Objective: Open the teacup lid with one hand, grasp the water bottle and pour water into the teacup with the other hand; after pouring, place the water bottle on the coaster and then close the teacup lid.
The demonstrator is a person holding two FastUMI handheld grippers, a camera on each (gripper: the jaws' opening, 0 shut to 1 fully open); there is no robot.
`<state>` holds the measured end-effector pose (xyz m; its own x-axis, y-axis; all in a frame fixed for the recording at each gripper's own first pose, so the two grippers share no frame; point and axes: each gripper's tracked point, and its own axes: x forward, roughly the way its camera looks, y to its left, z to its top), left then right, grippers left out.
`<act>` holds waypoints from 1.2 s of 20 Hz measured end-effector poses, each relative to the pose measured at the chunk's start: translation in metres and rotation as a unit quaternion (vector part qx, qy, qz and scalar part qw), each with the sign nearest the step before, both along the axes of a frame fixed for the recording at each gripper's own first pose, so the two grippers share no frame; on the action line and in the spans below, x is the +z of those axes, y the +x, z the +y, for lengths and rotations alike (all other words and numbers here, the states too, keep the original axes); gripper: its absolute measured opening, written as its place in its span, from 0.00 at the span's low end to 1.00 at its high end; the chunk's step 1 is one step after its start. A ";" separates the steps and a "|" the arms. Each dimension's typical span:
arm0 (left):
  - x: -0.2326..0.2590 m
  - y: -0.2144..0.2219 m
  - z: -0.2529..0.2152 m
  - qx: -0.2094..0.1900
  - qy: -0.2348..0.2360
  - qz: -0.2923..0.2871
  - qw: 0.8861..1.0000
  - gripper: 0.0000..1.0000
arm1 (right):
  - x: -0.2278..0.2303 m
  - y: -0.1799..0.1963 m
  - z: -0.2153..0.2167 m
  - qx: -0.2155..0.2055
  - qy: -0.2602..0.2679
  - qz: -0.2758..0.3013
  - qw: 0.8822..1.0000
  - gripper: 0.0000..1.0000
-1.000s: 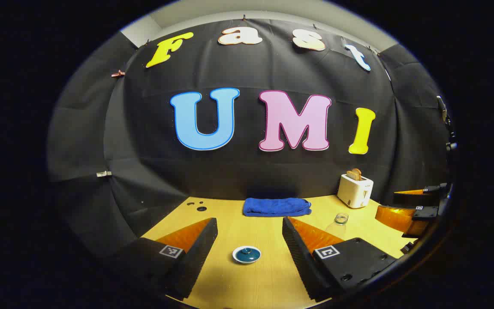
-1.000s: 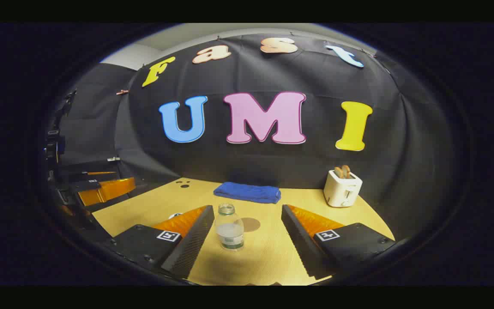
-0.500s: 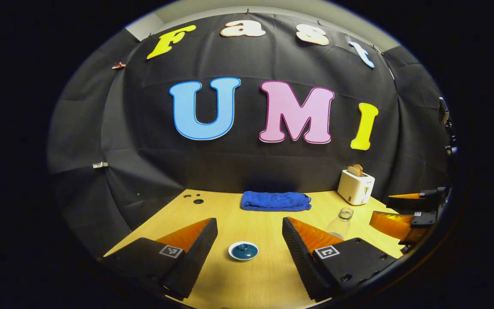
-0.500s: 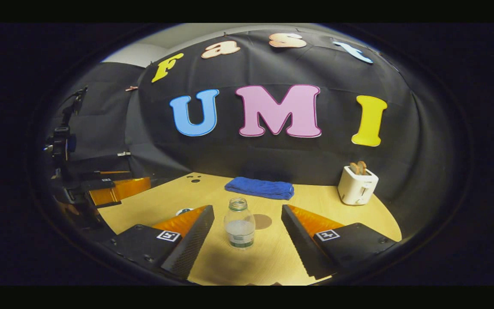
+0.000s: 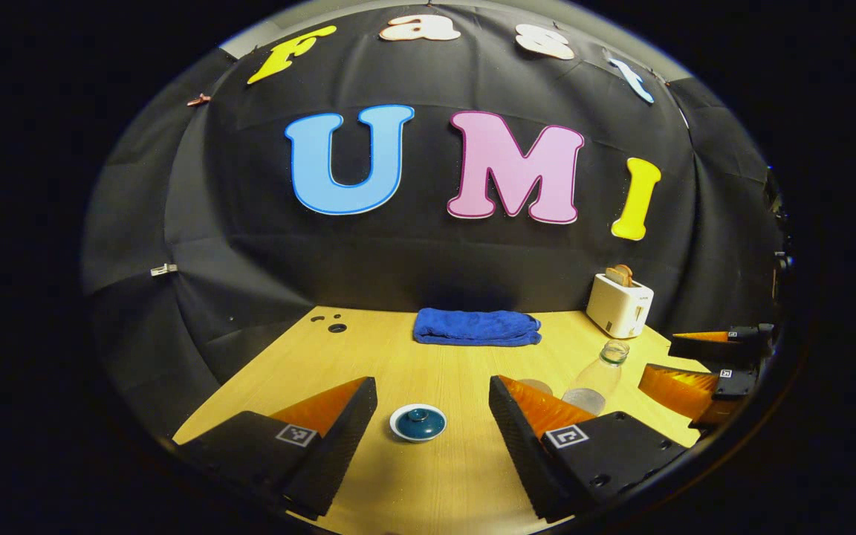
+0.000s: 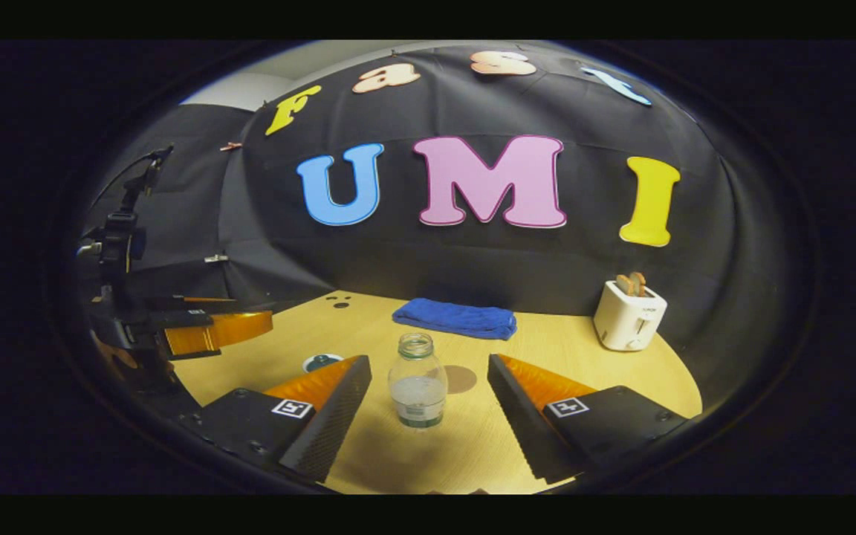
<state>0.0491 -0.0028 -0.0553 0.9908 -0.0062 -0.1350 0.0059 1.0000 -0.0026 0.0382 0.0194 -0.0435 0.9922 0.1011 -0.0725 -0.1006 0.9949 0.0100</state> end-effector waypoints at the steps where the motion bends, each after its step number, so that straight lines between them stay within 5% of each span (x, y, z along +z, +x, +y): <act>1: -0.005 0.007 0.002 0.001 0.008 0.001 1.000 0.95 | -0.005 0.002 0.002 0.000 0.005 0.003 1.000 0.98; 7: -0.060 0.052 0.011 0.003 -0.002 0.023 1.000 0.95 | -0.047 0.020 0.002 -0.001 -0.001 0.022 1.000 0.98; 13: -0.113 0.093 0.024 -0.002 -0.007 0.039 0.999 0.83 | -0.080 0.033 0.015 0.003 -0.019 0.033 0.999 0.98; 24: -0.141 0.121 0.014 -0.030 0.002 0.034 0.999 0.59 | -0.098 0.053 0.018 -0.002 -0.014 0.030 0.999 0.98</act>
